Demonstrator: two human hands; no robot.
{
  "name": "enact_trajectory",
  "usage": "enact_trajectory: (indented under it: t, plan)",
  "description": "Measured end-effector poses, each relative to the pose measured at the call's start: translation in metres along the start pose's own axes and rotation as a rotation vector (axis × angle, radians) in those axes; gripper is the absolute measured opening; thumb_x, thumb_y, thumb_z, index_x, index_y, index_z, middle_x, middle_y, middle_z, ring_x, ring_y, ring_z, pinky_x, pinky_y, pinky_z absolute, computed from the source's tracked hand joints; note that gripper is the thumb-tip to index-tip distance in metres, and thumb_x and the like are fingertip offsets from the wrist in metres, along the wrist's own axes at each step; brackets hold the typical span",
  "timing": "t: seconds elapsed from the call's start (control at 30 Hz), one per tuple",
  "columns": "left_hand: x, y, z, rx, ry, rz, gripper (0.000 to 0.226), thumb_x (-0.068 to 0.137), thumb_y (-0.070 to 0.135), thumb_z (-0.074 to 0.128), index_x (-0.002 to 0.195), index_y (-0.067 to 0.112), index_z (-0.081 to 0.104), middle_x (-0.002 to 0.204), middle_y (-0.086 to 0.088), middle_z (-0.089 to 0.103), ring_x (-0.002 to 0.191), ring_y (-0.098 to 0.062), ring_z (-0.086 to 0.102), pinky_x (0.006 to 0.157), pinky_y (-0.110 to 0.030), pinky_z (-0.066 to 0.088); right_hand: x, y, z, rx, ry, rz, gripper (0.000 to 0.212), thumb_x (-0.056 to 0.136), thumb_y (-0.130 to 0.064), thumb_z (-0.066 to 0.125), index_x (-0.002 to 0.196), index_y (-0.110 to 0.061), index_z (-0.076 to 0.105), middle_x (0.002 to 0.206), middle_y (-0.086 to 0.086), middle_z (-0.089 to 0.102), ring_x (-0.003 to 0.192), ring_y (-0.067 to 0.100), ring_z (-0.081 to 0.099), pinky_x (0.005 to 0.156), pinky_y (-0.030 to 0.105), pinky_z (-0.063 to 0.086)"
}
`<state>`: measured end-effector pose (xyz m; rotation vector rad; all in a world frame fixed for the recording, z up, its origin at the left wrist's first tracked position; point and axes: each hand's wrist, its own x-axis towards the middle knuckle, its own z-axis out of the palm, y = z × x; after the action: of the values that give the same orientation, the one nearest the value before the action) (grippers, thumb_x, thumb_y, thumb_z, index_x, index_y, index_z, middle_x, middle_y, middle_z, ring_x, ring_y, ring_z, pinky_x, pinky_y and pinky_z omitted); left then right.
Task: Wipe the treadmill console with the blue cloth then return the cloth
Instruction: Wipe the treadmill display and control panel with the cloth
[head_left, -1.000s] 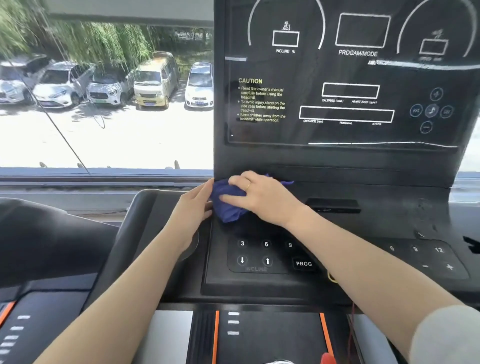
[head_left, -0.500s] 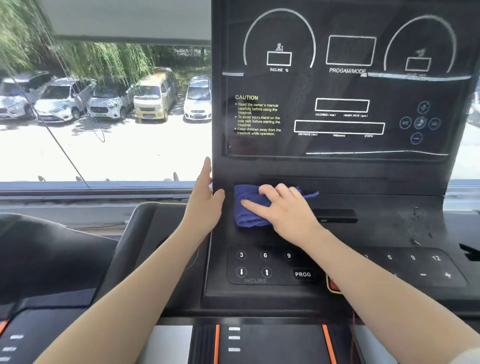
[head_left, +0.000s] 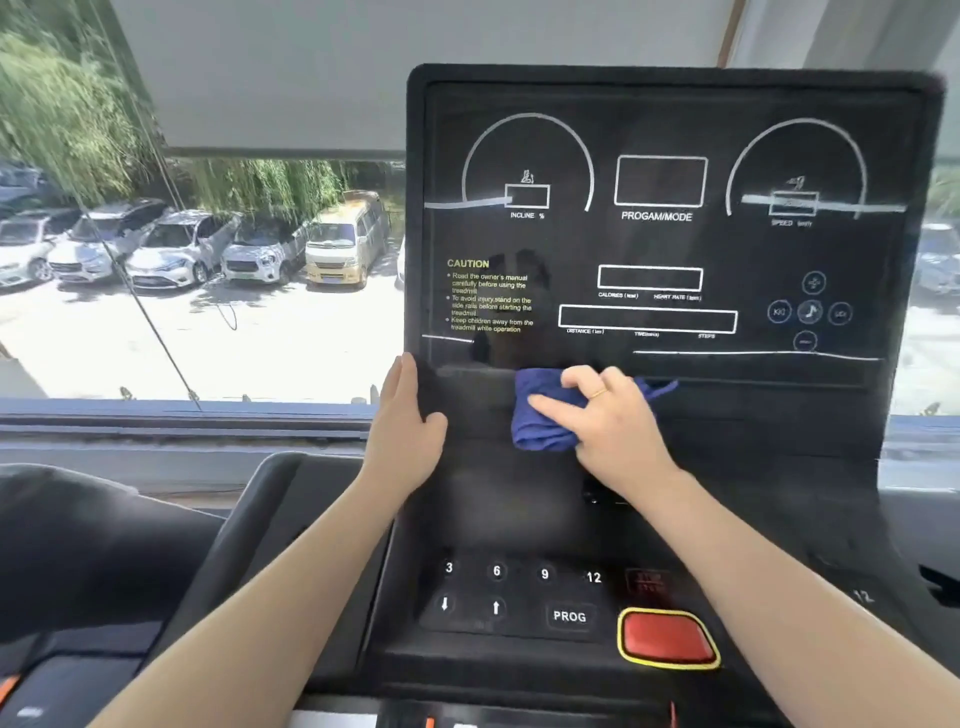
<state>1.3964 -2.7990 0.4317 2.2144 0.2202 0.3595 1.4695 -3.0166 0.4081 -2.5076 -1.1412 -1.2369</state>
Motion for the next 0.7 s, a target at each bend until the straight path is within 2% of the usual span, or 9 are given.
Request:
enact_trajectory:
  t: [0.07,0.13,0.2,0.27,0.37,0.47,0.6,0.7]
  plan:
    - [0.001,0.007,0.003,-0.001,0.028,-0.040,0.069,0.088,0.001,0.041,0.147,0.011,0.006,0.156,-0.003,0.004,0.143,-0.016,0.004,0.111,-0.022,0.008,0.010,-0.015,0.009,0.025,-0.038,-0.062,0.046,0.067,-0.003,0.048,0.102,-0.023,0.071,0.108,0.004,0.043,0.062,0.025,0.045,0.056,0.031,0.040]
    - [0.002,0.014,0.007,-0.035,0.051,-0.088,0.067,0.089,0.001,0.040,0.147,0.009,0.009,0.156,-0.006,0.007,0.143,-0.018,0.007,0.112,-0.026,0.009,0.017,-0.015,0.009,0.012,-0.070,-0.124,0.050,0.059,-0.002,0.061,0.103,-0.025,0.069,0.107,0.005,0.045,0.064,0.025,0.045,0.056,0.031,0.038]
    - [0.001,0.022,0.010,-0.063,0.084,-0.123,0.065,0.090,0.003,0.039,0.148,0.010,0.009,0.156,-0.005,0.007,0.143,-0.017,0.008,0.113,-0.028,0.011,0.019,-0.001,-0.002,-0.038,-0.083,-0.183,0.054,0.056,-0.002,0.063,0.103,-0.026,0.069,0.103,0.006,0.054,0.066,0.026,0.047,0.055,0.031,0.039]
    - [-0.001,0.026,0.011,-0.075,0.109,-0.151,0.064,0.091,0.004,0.038,0.148,0.013,0.009,0.156,-0.001,0.008,0.142,-0.016,0.010,0.111,-0.026,0.012,0.012,0.018,-0.015,-0.075,-0.045,-0.152,0.049,0.056,-0.002,0.060,0.098,-0.025,0.071,0.098,0.008,0.061,0.066,0.027,0.049,0.055,0.031,0.038]
    - [-0.002,0.024,0.005,-0.119,0.106,-0.169,0.062,0.091,0.003,0.035,0.147,0.017,0.015,0.154,0.002,0.016,0.141,-0.016,0.017,0.110,-0.026,0.016,0.000,0.034,-0.022,-0.077,0.033,0.006,0.045,0.063,0.000,0.043,0.092,-0.022,0.070,0.100,0.006,0.055,0.071,0.026,0.041,0.057,0.032,0.037]
    - [0.000,0.021,0.001,-0.163,0.088,-0.187,0.061,0.091,0.002,0.034,0.147,0.018,0.017,0.154,0.003,0.019,0.140,-0.016,0.020,0.114,-0.031,0.019,0.015,0.009,-0.011,-0.030,0.054,0.100,0.040,0.068,-0.006,0.038,0.087,-0.020,0.070,0.099,0.007,0.061,0.070,0.025,0.042,0.056,0.031,0.036]
    - [0.006,0.014,0.001,-0.229,0.097,-0.206,0.064,0.086,-0.002,0.038,0.146,0.017,0.022,0.152,0.001,0.025,0.139,-0.016,0.022,0.115,-0.037,0.020,0.039,-0.047,0.009,0.003,-0.038,-0.038,0.046,0.070,-0.012,0.035,0.094,-0.025,0.071,0.099,0.005,0.064,0.069,0.027,0.052,0.057,0.031,0.039]
    - [0.007,0.011,-0.001,-0.305,0.112,-0.224,0.062,0.085,-0.003,0.037,0.143,0.017,0.029,0.148,-0.002,0.033,0.137,-0.018,0.028,0.114,-0.038,0.022,0.041,-0.036,0.009,0.003,-0.086,-0.211,0.049,0.070,-0.012,0.033,0.096,-0.028,0.071,0.097,0.003,0.064,0.068,0.026,0.052,0.056,0.030,0.041]
